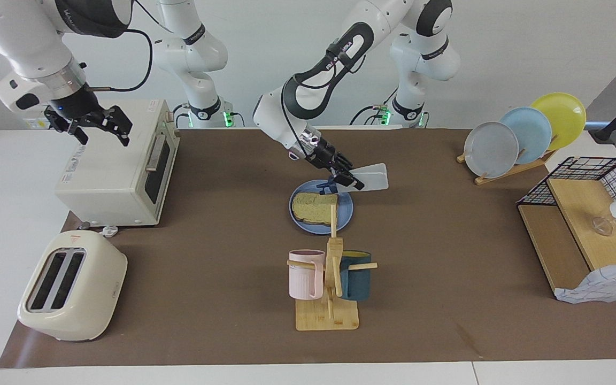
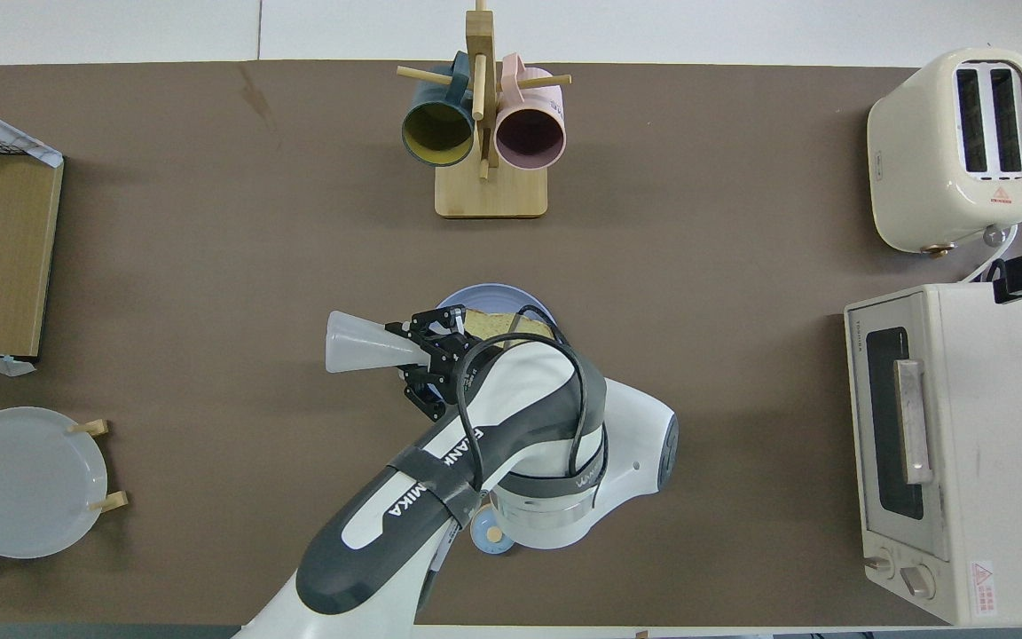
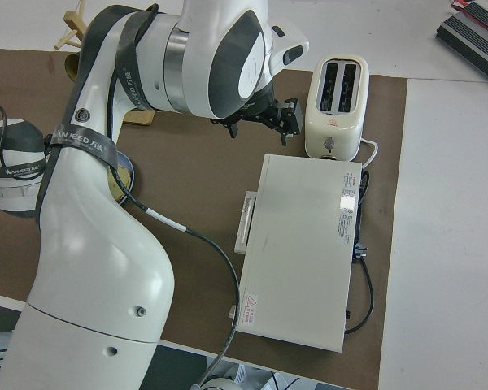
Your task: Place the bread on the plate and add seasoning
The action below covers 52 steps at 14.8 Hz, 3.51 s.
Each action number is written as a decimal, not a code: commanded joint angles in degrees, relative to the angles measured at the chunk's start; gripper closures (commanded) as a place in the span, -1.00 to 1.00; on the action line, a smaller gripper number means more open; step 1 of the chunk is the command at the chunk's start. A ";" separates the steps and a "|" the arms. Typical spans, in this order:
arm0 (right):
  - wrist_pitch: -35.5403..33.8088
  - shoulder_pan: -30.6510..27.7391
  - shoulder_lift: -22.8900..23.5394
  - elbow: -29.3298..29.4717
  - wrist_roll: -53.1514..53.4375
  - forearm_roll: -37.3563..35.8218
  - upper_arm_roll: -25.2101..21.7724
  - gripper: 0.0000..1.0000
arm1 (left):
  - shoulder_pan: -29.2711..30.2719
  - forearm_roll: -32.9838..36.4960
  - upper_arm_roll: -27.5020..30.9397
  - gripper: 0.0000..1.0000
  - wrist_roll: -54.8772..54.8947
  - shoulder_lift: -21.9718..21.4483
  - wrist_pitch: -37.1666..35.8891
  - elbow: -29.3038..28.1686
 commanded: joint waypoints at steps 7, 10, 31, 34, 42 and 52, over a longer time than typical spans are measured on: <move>0.15 -0.53 -0.80 -0.72 0.54 0.94 0.28 -1.00 | -0.22 5.73 2.15 1.00 -2.59 1.92 -1.24 0.01; 0.15 -0.53 -0.80 -0.72 0.54 0.94 0.28 -1.00 | 0.13 8.55 3.91 1.00 -2.59 2.00 -1.41 -0.08; 0.15 -0.53 -0.89 -0.72 0.54 0.94 0.28 -1.00 | -8.66 5.13 4.79 1.00 -2.41 1.30 -6.07 0.01; 0.15 -0.53 -0.80 -0.72 0.54 0.94 0.28 -1.00 | -6.30 6.70 4.97 1.00 -2.50 1.39 -5.46 -0.08; 0.15 -0.53 -0.89 -0.72 0.54 0.94 0.28 -1.00 | 1.45 13.57 4.97 1.00 -2.50 2.27 -2.47 -0.61; 0.15 -0.53 -0.80 -0.72 0.54 0.94 0.28 -1.00 | -7.06 8.74 4.70 1.00 -2.41 2.18 -4.92 -1.31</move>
